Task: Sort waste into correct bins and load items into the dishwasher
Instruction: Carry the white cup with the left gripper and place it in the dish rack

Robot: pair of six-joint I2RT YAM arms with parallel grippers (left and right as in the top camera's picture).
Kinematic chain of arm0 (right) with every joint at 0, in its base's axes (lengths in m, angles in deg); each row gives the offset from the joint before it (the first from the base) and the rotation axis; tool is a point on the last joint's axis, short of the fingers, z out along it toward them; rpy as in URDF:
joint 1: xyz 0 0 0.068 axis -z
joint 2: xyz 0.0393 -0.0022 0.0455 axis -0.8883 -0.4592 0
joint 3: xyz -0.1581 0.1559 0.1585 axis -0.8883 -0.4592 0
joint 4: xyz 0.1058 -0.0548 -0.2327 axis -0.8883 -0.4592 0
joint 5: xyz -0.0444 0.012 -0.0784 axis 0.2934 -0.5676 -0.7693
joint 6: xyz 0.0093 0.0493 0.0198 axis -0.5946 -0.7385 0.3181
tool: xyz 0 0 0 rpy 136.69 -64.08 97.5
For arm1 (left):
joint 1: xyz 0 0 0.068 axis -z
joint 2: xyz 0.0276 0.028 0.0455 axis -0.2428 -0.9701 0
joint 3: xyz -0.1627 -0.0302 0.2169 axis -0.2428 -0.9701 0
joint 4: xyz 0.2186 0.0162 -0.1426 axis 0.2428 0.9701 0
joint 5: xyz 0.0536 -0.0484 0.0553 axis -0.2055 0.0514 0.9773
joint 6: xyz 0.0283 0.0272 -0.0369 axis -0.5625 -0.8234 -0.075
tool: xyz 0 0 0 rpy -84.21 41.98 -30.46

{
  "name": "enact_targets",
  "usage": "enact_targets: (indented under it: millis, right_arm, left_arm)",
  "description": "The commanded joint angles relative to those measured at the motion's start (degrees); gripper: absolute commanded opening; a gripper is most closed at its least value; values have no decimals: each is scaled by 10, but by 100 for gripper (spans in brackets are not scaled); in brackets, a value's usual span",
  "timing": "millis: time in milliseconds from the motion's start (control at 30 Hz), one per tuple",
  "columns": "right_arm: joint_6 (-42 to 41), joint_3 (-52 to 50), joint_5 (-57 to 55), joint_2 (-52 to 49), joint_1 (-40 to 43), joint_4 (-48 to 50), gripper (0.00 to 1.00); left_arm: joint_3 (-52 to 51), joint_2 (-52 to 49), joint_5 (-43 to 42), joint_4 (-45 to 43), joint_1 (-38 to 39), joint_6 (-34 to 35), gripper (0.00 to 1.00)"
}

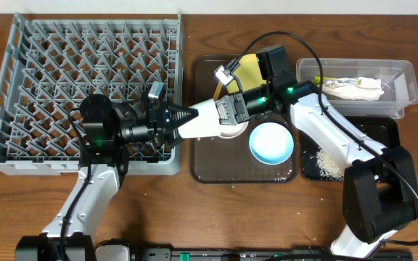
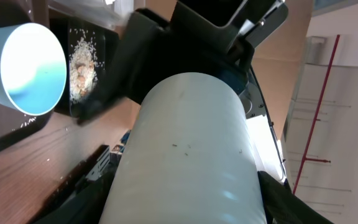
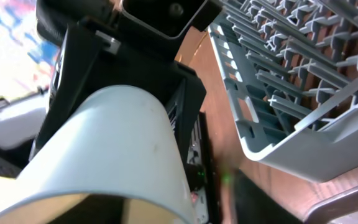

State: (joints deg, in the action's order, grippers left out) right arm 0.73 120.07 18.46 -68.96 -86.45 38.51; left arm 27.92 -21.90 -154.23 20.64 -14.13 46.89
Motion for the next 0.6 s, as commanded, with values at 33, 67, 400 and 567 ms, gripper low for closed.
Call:
enact_targets:
  millis: [33,67,400,567]
  right_arm:
    - [8,-3,7,-2,12,2,85]
    - [8,-3,2,-2,22,2,93]
    - [36,-2,-143,4,111,-62,99]
    - [86,2,-272,44,108,-150,99]
  left_arm:
    - [9,0,3,-2,-3,-12,25]
    - [9,0,3,-3,-6,-12,25]
    - [10,1,51,-3,-68,-44,22]
    - [25,1,85,-2,-97,-45,22]
